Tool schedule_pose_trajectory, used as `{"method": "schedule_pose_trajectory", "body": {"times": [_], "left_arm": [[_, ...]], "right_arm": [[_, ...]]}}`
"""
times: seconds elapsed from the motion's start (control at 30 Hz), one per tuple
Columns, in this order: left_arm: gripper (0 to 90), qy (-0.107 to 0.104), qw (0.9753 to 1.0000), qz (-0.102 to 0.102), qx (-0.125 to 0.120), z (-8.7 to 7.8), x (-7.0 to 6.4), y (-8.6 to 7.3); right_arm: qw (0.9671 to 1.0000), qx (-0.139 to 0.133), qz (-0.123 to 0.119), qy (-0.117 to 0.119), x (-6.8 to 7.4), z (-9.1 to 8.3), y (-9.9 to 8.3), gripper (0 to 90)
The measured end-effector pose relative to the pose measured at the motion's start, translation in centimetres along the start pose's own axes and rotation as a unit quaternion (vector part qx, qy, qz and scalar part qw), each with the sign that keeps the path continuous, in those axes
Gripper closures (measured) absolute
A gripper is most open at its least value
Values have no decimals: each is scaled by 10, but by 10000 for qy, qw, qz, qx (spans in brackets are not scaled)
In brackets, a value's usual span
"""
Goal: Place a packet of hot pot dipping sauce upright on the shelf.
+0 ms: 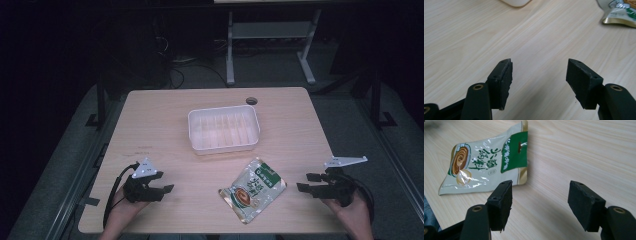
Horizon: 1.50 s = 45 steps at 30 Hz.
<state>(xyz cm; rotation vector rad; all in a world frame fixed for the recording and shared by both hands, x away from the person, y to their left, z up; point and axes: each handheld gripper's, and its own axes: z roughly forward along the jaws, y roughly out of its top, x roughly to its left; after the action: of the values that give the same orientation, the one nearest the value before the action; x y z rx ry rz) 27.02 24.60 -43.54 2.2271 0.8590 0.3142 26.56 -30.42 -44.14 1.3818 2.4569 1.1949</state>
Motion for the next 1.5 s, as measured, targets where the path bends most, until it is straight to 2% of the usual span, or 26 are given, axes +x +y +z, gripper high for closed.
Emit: {"method": "schedule_pose_trajectory", "body": {"times": [0.1,0.17,0.2,0.27,0.37,0.53,0.67,0.93,1.13,1.17,1.23,1.27,1.37,1.4,1.43,1.47,1.5], "left_arm": [[396,-109,9999,72,65,5,-7,6],[414,-173,9997,163,102,8,-13,11],[437,-228,9993,278,125,11,-19,18],[444,-250,9991,324,139,13,-22,21],[473,-409,9977,513,169,20,-35,37],[503,-568,9960,672,179,29,-47,52],[536,-774,9934,800,277,43,-63,65],[560,-950,9901,988,307,60,-84,80],[582,-1105,9862,1164,406,75,-101,92],[585,-1142,9849,1223,432,79,-106,94],[612,-1172,9843,1248,431,81,-108,95],[616,-1210,9830,1298,471,85,-112,97],[639,-1261,9820,1311,515,89,-116,98],[644,-1291,9802,1381,582,93,-120,100],[650,-1291,9802,1381,582,93,-120,100],[657,-1315,9785,1452,651,96,-123,101],[657,-1315,9785,1452,651,96,-123,101]], "right_arm": [[9999,19,-85,49,2,4,6,357],[9999,45,-94,83,3,7,12,358],[9998,89,-97,156,4,11,17,361],[9997,109,-113,170,5,13,20,361],[9993,237,-193,214,9,22,33,364],[9988,302,-273,252,13,26,43,371],[9986,311,-275,330,12,26,54,386],[9985,385,-153,350,7,25,66,386],[9977,503,-181,417,6,28,75,383],[9974,506,-191,476,7,31,79,383],[9972,544,-213,458,7,33,82,383],[9970,617,-249,391,7,38,86,383],[9966,673,-271,382,7,43,89,383],[9961,722,-270,436,6,48,92,383],[9961,722,-270,436,6,48,92,383],[9952,797,-294,477,7,55,94,382],[9947,836,-287,518,7,58,95,381]]}}
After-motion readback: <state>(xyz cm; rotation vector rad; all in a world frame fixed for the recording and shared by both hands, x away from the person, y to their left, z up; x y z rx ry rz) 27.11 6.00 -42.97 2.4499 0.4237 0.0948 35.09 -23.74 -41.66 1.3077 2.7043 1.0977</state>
